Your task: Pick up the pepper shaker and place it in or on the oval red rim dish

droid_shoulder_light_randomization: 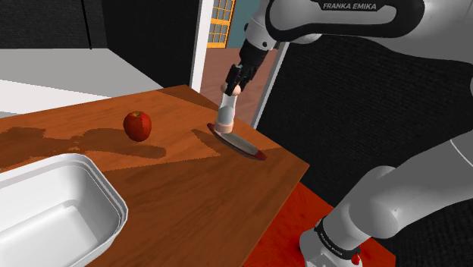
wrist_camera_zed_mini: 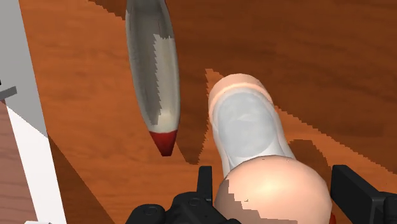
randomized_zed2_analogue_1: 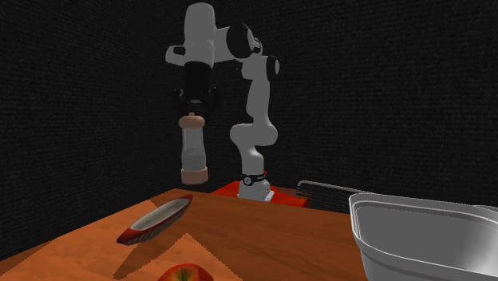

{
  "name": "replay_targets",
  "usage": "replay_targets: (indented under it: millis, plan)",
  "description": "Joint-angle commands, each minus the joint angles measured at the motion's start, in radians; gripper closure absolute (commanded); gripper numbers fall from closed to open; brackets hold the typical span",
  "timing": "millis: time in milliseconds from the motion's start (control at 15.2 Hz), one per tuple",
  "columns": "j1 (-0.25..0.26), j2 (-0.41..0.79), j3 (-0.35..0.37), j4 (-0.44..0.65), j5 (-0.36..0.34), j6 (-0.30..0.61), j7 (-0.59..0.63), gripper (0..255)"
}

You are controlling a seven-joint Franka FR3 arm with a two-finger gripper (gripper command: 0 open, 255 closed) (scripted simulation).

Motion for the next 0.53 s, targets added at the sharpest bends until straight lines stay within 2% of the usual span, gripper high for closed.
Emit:
replay_targets:
  millis: [0, 462]
  plan:
    - [-0.017, -0.008, -0.034, 0.005, 0.000, -0.017, -0.051, 255]
    - [-0.077, -0.006, -0.150, 0.060, -0.008, -0.083, -0.218, 255]
